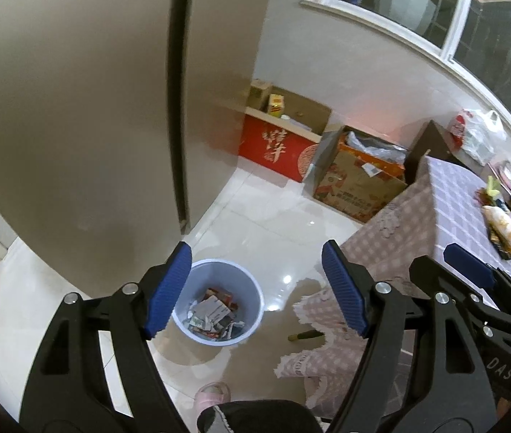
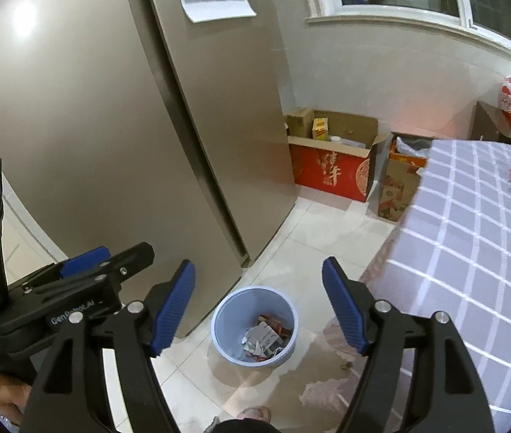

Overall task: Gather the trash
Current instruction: 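Move to the table and grasp the white-orange plastic bag with the right gripper, then grasp the black snack bag with the left gripper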

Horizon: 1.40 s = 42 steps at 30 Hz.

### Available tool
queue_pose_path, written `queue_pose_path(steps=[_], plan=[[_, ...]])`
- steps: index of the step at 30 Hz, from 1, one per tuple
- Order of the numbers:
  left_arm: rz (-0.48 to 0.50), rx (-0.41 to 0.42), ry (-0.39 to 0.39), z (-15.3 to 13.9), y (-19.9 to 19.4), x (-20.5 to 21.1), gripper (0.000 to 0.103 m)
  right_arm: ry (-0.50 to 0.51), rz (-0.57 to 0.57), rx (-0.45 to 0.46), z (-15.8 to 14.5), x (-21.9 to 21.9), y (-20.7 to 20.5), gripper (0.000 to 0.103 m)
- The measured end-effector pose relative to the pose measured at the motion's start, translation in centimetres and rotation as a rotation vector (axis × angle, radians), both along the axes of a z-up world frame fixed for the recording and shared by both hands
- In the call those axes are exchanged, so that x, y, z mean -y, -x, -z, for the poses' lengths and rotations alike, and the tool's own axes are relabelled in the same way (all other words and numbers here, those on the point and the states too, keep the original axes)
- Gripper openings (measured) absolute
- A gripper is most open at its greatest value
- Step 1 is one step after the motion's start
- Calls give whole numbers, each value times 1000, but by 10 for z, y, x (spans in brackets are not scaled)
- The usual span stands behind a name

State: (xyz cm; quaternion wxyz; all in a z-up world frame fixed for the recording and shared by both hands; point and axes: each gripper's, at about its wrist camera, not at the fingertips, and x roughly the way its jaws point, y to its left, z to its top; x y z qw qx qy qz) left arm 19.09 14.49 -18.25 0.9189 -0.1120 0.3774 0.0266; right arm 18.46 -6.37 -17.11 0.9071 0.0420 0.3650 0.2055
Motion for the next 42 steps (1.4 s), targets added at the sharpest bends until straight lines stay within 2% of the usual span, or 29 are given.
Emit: queue_pose_path(steps=[7,16,22,29,35,37,39,42], plan=[[119,13,-11,-16,-1,66,76,-7,88,22,-20,71,13,72],[322,6,-26,-29,-22,192,80,18,280,25,-27,211,18,74],[417,-30,-25,-28,-47,266,80,123,339,12,-23,279,1,80],[418,-88,11,-17,-85,296,80,158,322,-5,-11,316,-50,80],[392,-111,69,-10,-97,301,80,207,228,-37,8,309,-81,80],[393,-117,76,-7,-99,307,80,206,210,-49,12,308,-84,46],[393,-124,95,-5,-100,312,80,193,212,-50,12,313,-78,41],[398,-128,118,-4,-100,321,80,148,265,-25,2,329,-61,41]])
